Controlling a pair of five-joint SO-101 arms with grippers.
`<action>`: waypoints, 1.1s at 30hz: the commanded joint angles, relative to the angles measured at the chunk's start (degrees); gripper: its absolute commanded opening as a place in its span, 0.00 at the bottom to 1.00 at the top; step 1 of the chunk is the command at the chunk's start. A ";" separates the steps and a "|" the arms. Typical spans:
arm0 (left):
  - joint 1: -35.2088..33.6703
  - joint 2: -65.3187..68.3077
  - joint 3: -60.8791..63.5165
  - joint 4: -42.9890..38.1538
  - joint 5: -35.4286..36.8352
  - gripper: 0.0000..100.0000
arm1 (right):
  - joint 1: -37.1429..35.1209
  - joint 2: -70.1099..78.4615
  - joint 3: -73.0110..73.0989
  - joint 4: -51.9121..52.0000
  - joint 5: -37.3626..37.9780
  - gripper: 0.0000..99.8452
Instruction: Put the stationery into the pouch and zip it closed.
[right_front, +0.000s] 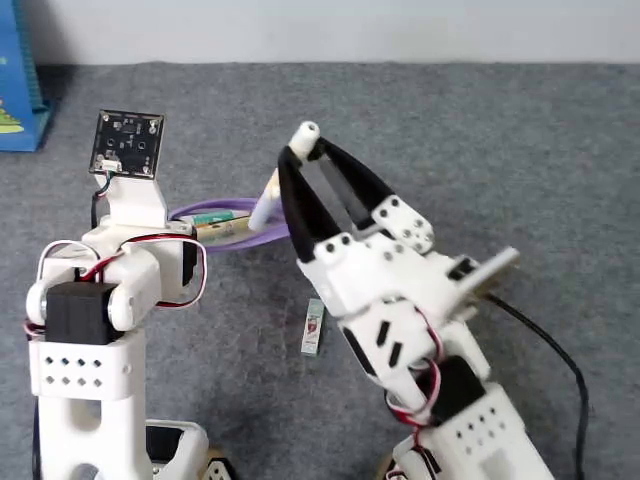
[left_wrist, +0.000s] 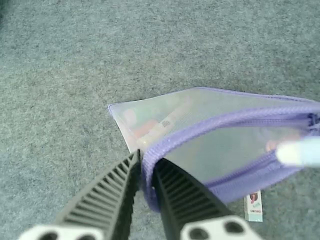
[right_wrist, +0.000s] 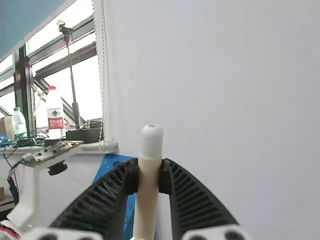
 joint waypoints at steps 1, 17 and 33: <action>0.26 0.35 -2.15 -0.35 -0.62 0.01 | -0.31 5.05 -0.35 -4.53 3.78 0.01; 0.18 0.26 -1.63 -0.35 -0.70 0.01 | -4.53 6.46 1.76 12.44 17.76 0.28; 0.18 0.26 -1.63 -0.35 -0.70 0.01 | 0.13 1.10 -13.10 72.04 -9.49 0.17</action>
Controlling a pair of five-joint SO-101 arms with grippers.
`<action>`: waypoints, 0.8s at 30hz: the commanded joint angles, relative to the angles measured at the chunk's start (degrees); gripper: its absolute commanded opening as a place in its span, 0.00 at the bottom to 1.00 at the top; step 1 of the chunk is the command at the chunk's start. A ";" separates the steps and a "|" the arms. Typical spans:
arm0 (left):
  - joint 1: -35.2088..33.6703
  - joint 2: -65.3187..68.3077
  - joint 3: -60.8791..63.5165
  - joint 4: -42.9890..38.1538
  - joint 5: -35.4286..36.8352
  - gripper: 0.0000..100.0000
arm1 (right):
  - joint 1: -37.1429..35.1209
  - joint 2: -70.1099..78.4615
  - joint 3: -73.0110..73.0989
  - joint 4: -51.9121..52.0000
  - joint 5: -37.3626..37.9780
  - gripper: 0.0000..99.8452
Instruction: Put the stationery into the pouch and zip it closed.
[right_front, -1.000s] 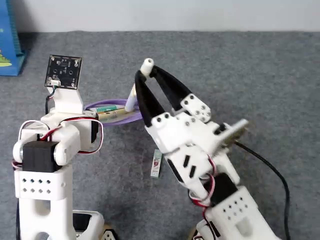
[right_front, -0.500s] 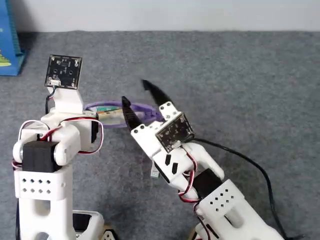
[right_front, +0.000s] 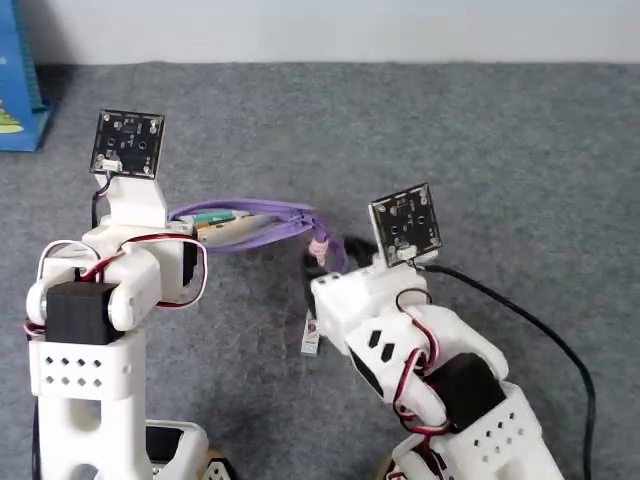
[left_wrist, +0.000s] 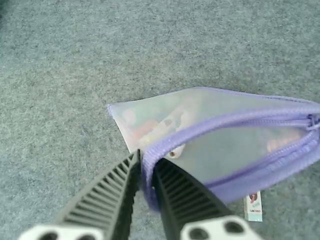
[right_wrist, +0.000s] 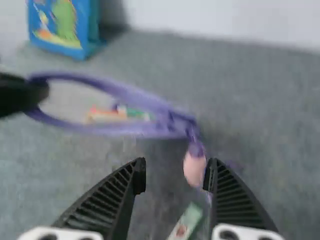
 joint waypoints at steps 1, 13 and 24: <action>0.09 0.26 -1.63 -0.26 -0.70 0.01 | 0.66 1.27 -0.53 4.79 -3.08 0.16; 0.09 0.09 -1.63 0.53 -0.70 0.01 | 0.40 32.04 3.78 -5.05 -11.78 0.17; 0.00 0.09 -1.63 0.53 -0.70 0.01 | 0.31 53.05 3.60 -21.67 -11.78 0.17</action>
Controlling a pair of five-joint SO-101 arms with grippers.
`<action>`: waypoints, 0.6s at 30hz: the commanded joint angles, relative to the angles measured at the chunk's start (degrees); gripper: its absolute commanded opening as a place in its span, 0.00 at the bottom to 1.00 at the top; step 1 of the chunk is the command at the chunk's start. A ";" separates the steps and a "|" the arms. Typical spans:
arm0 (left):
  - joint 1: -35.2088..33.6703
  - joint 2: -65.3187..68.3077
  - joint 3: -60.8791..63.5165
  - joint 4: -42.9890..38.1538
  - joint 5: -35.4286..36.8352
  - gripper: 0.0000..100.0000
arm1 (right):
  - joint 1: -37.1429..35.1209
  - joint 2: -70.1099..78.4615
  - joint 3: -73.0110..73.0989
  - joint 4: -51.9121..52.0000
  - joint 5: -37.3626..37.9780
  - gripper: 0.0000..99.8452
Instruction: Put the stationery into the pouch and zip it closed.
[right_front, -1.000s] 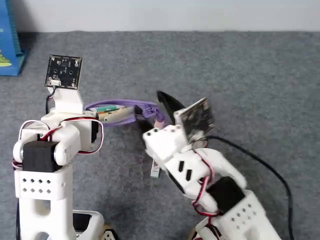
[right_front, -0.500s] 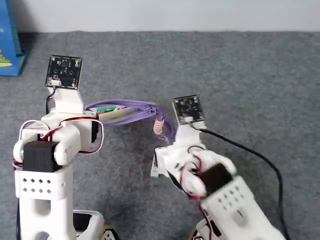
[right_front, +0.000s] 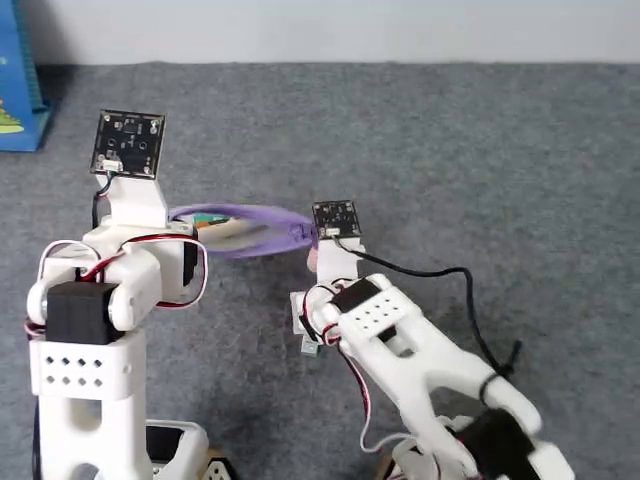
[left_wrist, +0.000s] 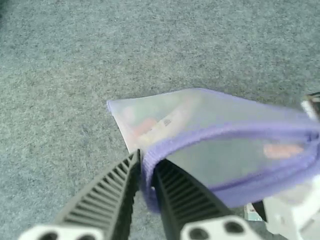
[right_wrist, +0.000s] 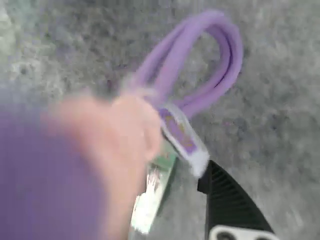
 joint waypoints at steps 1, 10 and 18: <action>-0.09 0.09 -1.63 0.53 -0.70 0.01 | 0.04 3.21 -0.70 -4.00 -0.44 0.17; -0.09 0.09 -1.63 0.53 -0.70 0.01 | 0.04 6.55 -2.20 -4.35 -0.35 0.16; -0.09 0.00 -1.01 0.44 -0.70 0.01 | 0.40 2.86 -2.29 3.47 -0.35 0.02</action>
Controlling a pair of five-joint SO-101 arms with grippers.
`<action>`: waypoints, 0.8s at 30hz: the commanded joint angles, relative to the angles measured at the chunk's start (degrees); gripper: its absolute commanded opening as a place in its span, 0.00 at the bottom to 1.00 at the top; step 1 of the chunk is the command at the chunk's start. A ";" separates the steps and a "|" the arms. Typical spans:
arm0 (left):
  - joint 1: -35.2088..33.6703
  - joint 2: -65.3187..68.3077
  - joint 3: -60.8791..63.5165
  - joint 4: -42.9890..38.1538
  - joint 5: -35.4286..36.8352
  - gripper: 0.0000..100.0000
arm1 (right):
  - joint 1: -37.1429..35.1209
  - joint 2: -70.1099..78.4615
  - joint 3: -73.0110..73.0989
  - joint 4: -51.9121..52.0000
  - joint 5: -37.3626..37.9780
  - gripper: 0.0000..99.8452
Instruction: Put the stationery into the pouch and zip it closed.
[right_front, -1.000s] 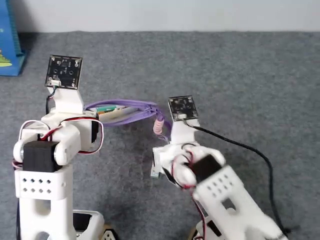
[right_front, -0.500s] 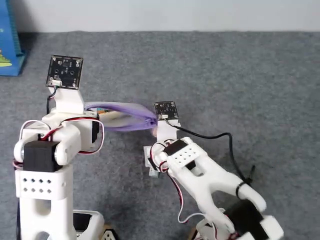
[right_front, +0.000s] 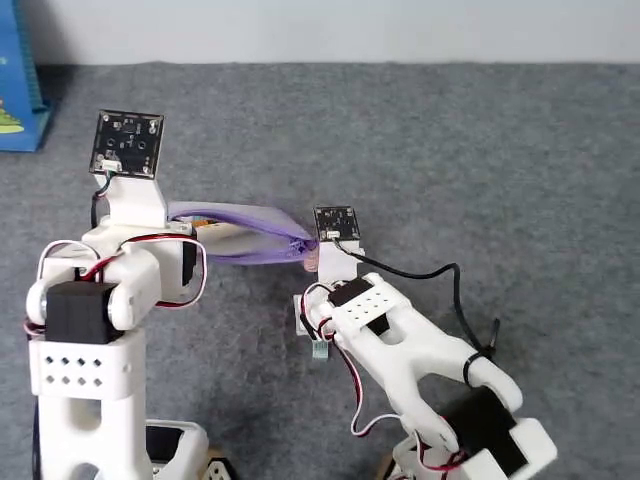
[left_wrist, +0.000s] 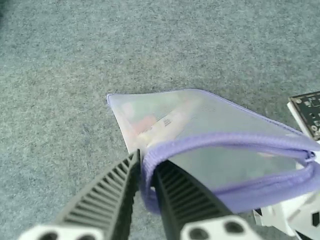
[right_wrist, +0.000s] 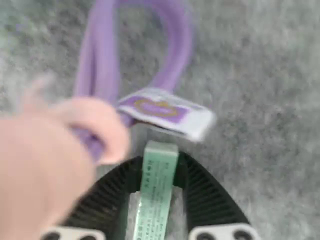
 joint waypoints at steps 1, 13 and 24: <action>0.09 0.00 -1.10 0.44 -0.70 0.01 | 0.13 -4.44 -1.76 5.49 -0.35 0.01; 0.09 0.00 -1.10 0.44 -0.70 0.01 | 0.13 -42.42 -1.76 19.38 4.92 0.01; 0.09 0.00 -1.10 0.44 -0.53 0.01 | -0.31 -64.57 -1.85 7.52 15.03 0.01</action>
